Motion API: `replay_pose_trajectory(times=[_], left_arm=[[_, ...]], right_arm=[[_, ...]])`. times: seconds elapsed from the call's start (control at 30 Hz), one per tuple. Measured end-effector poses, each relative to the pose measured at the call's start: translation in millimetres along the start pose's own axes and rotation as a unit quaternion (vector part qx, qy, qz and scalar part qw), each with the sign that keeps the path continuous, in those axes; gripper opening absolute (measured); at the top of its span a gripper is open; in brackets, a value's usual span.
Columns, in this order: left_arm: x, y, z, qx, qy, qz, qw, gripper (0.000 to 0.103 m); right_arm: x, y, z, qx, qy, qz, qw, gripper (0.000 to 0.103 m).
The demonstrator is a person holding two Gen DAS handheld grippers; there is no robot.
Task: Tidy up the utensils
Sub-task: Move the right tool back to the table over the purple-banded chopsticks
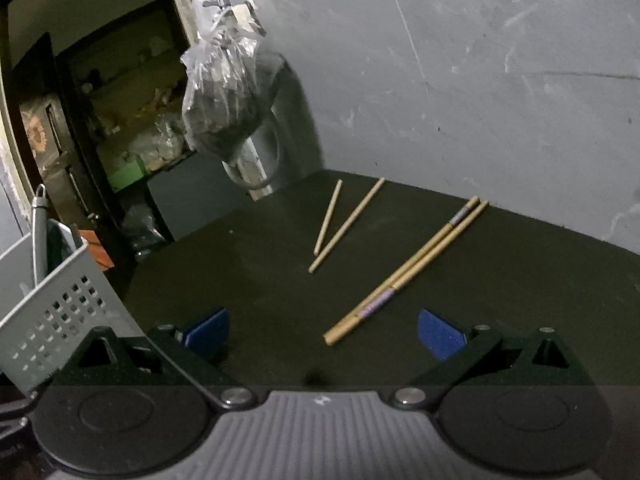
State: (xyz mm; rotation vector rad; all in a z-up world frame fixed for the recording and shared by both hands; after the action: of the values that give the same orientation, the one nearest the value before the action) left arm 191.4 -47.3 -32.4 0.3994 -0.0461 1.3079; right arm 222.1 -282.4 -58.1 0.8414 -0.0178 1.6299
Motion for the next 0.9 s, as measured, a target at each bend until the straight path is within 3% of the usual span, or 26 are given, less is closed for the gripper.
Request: replay_pose_trajectory(times=[0.6, 0.9], left_arm=[[0, 1, 1, 0.0, -0.001, 0.0, 1.0, 0.076], [0, 1, 1, 0.0, 0.0, 0.0, 1.0, 0.076]], right_arm=[[-20, -37, -3, 0.069, 0.03, -0.062, 0.995, 0.103], [-22, -58, 8, 0.078, 0.052, -0.086, 0.992, 0.103]])
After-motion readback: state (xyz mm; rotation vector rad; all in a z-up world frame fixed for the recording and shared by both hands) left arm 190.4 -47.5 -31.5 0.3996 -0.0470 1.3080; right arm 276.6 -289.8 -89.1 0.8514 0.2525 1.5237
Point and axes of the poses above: each gripper's, at about its wrist camera, not at the fingertips, and y roughly against the way its jaws point, x to its left, z to its top, the point moved 10 cm from there along -y, roughly the way its jaws point, and after that the axes turned 12 degrees about -y, right-handed, at the moved point
